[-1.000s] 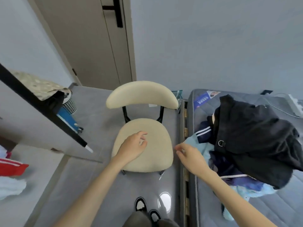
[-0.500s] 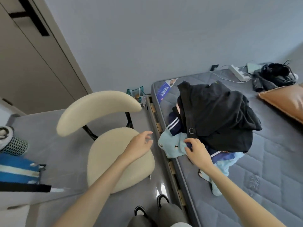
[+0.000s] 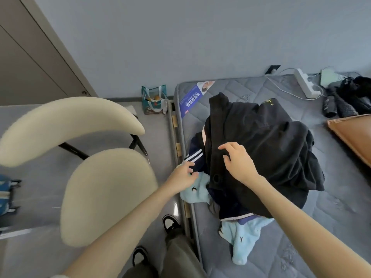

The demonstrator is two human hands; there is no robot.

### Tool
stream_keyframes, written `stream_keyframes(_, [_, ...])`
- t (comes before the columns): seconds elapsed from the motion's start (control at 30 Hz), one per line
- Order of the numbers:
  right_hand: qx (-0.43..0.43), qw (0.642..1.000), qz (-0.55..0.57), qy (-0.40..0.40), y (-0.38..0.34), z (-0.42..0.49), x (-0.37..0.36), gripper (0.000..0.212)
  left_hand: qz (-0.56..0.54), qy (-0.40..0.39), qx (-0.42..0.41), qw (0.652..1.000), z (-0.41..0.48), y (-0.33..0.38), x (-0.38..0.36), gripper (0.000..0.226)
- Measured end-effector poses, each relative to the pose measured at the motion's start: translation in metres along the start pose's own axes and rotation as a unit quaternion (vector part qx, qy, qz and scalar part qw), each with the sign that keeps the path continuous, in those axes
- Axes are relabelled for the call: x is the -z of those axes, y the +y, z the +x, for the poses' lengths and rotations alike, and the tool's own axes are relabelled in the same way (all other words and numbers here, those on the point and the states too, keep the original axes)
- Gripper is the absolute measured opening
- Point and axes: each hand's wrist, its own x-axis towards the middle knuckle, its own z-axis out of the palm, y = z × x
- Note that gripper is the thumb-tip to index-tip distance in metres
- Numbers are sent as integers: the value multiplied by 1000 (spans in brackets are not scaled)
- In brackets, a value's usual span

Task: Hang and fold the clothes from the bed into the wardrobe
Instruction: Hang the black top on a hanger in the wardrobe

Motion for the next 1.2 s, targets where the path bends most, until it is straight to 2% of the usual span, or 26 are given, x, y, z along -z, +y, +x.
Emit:
stream_keyframes(0.13, [84, 988, -104, -74, 27, 68, -4, 45, -63, -16, 55, 996, 59, 7, -40, 63])
stream_keyframes(0.3, [169, 945, -240, -145, 50, 116, -18, 64, -162, -33, 116, 979, 112, 5, -82, 88])
stream_keyframes(0.47, [207, 930, -268, -141, 64, 128, -32, 62, -239, 20, 144, 960, 139, 4, -102, 84])
stream_keyframes(0.6, [214, 927, -271, -145, 67, 129, -33, 65, -245, 69, 110, 961, 134, 6, -106, 71])
stream_keyframes(0.73, [226, 913, -301, -160, 60, 126, -27, 73, -196, 102, 41, 974, 118, 22, -98, 59])
stream_keyframes(0.87, [245, 911, -310, -117, 46, 122, -10, 86, -114, 112, -20, 987, 94, 38, -78, 63])
stream_keyframes(0.97, [284, 903, -310, -87, 29, 122, 9, 70, -28, 114, -61, 991, 72, 51, -48, 68])
stream_keyframes(1.03, [313, 897, -306, -65, 15, 123, 26, 57, 9, 116, -86, 989, 55, 60, -23, 62])
stream_keyframes(1.2, [353, 896, -264, 49, -22, 112, 63, 40, 2, 158, -145, 977, 6, 82, 36, 41])
